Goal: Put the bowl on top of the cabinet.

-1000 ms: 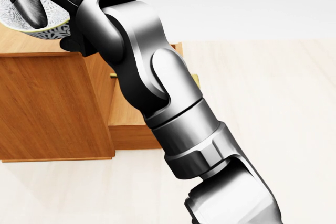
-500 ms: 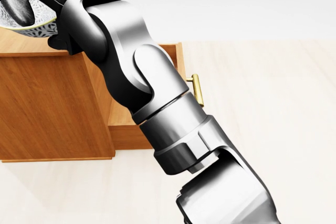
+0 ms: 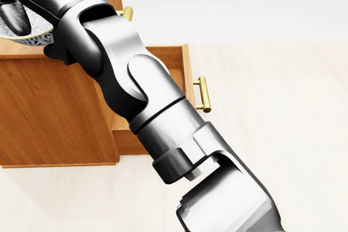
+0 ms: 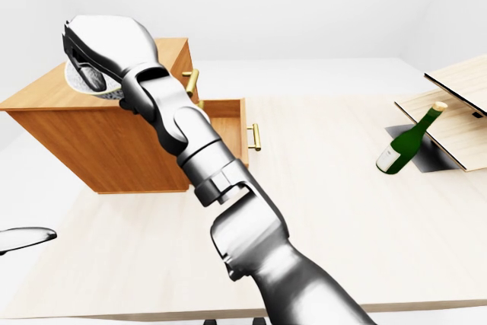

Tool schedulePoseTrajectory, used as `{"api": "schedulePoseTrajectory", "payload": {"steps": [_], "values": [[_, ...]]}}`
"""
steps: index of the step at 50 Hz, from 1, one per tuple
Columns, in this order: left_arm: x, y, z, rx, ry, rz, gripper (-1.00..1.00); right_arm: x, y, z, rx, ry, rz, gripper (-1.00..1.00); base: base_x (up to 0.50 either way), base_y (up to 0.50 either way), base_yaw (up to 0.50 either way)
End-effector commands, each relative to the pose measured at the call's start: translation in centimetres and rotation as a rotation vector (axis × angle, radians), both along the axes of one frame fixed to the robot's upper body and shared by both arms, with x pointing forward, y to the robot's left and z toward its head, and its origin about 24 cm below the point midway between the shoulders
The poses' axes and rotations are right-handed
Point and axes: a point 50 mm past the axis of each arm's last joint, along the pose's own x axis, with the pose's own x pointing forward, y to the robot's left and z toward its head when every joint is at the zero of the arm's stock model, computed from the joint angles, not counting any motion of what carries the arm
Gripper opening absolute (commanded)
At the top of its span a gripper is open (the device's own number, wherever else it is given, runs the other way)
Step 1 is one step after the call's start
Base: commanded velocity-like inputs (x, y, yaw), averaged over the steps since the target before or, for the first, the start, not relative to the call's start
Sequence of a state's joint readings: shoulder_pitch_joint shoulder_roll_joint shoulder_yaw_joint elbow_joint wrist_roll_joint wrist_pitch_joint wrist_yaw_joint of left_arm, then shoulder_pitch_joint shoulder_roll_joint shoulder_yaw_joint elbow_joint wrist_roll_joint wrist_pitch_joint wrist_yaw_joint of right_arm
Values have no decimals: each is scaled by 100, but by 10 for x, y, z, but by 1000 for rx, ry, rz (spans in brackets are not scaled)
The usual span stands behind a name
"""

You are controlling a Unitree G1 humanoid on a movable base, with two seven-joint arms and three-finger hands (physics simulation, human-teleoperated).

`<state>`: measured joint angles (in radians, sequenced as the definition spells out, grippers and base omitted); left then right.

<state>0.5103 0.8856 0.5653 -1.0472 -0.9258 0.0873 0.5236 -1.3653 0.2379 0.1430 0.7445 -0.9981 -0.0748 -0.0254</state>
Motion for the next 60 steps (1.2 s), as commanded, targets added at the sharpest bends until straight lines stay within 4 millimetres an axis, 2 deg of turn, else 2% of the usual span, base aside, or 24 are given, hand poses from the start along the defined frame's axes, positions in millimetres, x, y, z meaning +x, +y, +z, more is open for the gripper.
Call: {"api": "schedulePoseTrajectory", "payload": {"steps": [1, 19, 35, 60], "values": [[0, 0, 1, 2, 1, -4, 100, 1, 4, -4, 19, -20, -6, -100, 0, 0, 0], [-1, 1, 3, 5, 7, -3, 100, 10, 2, -8, 59, -10, -45, -100, 0, 0, 0], [-1, 2, 3, 3, 8, 5, 100, -9, 18, -4, 67, -17, 11, -100, 0, 0, 0], [-2, 2, 4, 9, 16, 0, 100, -4, 13, 22, 136, -77, -13, -100, 0, 0, 0]]}}
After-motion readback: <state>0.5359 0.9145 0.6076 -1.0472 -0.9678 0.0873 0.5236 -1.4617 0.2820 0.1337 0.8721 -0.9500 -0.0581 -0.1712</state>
